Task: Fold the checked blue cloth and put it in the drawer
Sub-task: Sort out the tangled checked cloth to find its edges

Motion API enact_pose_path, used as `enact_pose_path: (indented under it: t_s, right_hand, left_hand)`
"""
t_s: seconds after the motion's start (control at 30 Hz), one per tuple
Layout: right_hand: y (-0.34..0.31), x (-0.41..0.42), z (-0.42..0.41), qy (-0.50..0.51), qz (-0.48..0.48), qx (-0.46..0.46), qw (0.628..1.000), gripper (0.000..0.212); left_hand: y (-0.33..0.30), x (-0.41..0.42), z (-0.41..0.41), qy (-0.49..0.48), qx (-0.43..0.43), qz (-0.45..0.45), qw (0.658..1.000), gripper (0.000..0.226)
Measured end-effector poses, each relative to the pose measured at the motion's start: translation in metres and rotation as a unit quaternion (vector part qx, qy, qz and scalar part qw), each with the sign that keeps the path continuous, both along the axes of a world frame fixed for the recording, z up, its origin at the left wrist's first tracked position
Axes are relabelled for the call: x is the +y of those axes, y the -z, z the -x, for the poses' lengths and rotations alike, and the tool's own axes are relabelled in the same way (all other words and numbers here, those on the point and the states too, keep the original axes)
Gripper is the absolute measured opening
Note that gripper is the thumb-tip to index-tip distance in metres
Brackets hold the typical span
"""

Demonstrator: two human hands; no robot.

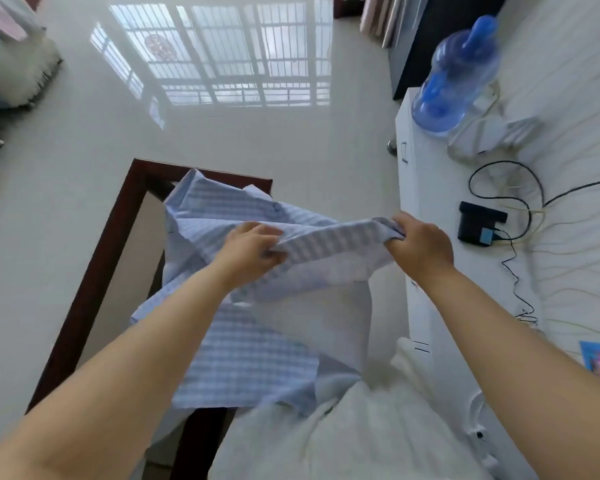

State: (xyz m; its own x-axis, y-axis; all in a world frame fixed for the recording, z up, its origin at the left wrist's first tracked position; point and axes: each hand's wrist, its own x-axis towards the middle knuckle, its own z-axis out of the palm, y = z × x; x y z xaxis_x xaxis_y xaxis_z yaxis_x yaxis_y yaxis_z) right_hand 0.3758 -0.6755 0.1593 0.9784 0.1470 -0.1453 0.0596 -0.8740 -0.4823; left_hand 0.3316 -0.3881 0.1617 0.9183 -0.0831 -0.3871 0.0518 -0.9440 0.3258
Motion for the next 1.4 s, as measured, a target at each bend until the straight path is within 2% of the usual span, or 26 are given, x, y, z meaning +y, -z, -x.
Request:
enact_pose_path:
  t_s: [0.1,0.13,0.2,0.3,0.37,0.4,0.43,0.57,0.63,0.67,0.73,0.8,0.87,0.9,0.93,1.0,1.03,1.07,1.1,1.13,1.2,1.23,1.27,1.3,1.33,1.4]
  right_hand:
    - [0.002,-0.022,0.004,0.044,0.030,0.056,0.997,0.033]
    - [0.001,-0.025,0.008,0.040,0.025,0.048,0.998,0.040]
    - [-0.007,-0.018,0.019,-0.015,0.006,-0.033,0.999,0.055]
    - [-0.021,0.004,0.033,-0.091,-0.086,-0.189,0.974,0.048]
    - [-0.029,0.009,0.037,-0.047,-0.140,-0.196,0.969,0.038]
    - [-0.033,0.009,0.037,-0.007,-0.144,-0.179,0.973,0.040]
    - [-0.035,0.007,0.037,0.034,-0.125,-0.164,0.978,0.045]
    - [-0.036,0.003,0.039,0.139,-0.044,-0.089,0.985,0.047]
    - [-0.035,0.005,0.040,0.163,-0.036,-0.059,0.984,0.049]
    - [-0.034,0.006,0.040,0.178,-0.040,-0.047,0.982,0.049]
    - [-0.035,0.007,0.041,0.219,-0.057,-0.006,0.974,0.049]
    - [-0.037,0.010,0.041,0.246,-0.054,0.065,0.966,0.048]
    - [-0.039,0.016,0.041,0.220,-0.035,0.137,0.965,0.045]
    - [-0.040,0.021,0.043,0.180,-0.016,0.166,0.969,0.044]
    - [-0.042,0.028,0.044,0.120,0.008,0.171,0.978,0.052]
    - [-0.050,0.051,0.047,-0.009,0.035,0.103,0.994,0.076]
    - [-0.055,0.066,0.049,-0.066,0.028,0.049,0.996,0.079]
    - [-0.060,0.080,0.051,-0.115,0.010,-0.003,0.993,0.078]
    - [-0.061,0.093,0.052,-0.151,-0.016,-0.045,0.987,0.072]
    - [-0.060,0.103,0.054,-0.164,-0.046,-0.075,0.982,0.062]
    - [-0.063,0.114,0.057,-0.133,-0.107,-0.064,0.983,0.040]
    - [-0.065,0.117,0.059,-0.107,-0.120,-0.041,0.986,0.029]
    - [-0.067,0.118,0.058,-0.086,-0.132,-0.002,0.988,0.021]
    - [-0.071,0.117,0.056,-0.058,-0.149,0.028,0.987,0.024]
    - [-0.074,0.116,0.054,-0.031,-0.161,0.045,0.985,0.031]
    - [-0.079,0.113,0.050,0.003,-0.168,0.047,0.985,0.037]
  left_hand:
    - [-0.016,-0.034,-0.015,-0.058,0.062,0.180,0.980,0.035]
    - [-0.025,-0.047,-0.021,-0.057,0.084,0.217,0.971,0.036]
    - [-0.042,-0.074,-0.032,-0.019,0.119,0.263,0.957,0.037]
    - [-0.061,-0.108,-0.043,0.004,0.140,0.334,0.932,0.034]
    - [-0.067,-0.111,-0.047,-0.003,0.140,0.352,0.926,0.032]
    - [-0.069,-0.107,-0.048,0.000,0.160,0.356,0.921,0.027]
    - [-0.069,-0.099,-0.049,0.009,0.200,0.358,0.912,0.023]
    - [-0.074,-0.065,-0.035,0.074,0.341,0.275,0.896,0.040]
    - [-0.070,-0.051,-0.022,0.060,0.372,0.282,0.882,0.021]
    - [-0.071,-0.045,-0.016,0.050,0.364,0.298,0.881,0.013]
    - [-0.065,-0.032,-0.006,-0.026,0.330,0.380,0.864,0.013]
    - [-0.054,-0.021,-0.002,-0.174,0.263,0.495,0.809,0.024]
    - [-0.044,-0.016,-0.001,-0.295,0.177,0.556,0.757,0.034]
    - [-0.042,-0.017,0.001,-0.321,0.136,0.554,0.756,0.032]
    - [-0.042,-0.020,0.002,-0.328,0.098,0.530,0.776,0.031]
    - [-0.049,-0.029,0.006,-0.291,0.034,0.443,0.847,0.038]
    - [-0.055,-0.034,0.008,-0.274,0.018,0.422,0.864,0.039]
    - [-0.058,-0.038,0.009,-0.266,0.015,0.428,0.863,0.040]
    - [-0.063,-0.040,0.010,-0.271,0.021,0.453,0.849,0.042]
    - [-0.068,-0.041,0.010,-0.292,0.035,0.487,0.822,0.047]
    - [-0.073,-0.034,0.009,-0.328,0.058,0.545,0.769,0.057]
    - [-0.073,-0.027,0.009,-0.309,0.049,0.555,0.771,0.057]
    - [-0.071,-0.020,0.012,-0.264,0.028,0.543,0.797,0.050]
    - [-0.070,-0.012,0.017,-0.213,0.005,0.526,0.823,0.037]
    - [-0.064,-0.003,0.020,-0.183,-0.004,0.521,0.834,0.024]
    - [-0.060,0.009,0.026,-0.163,-0.002,0.532,0.831,0.013]
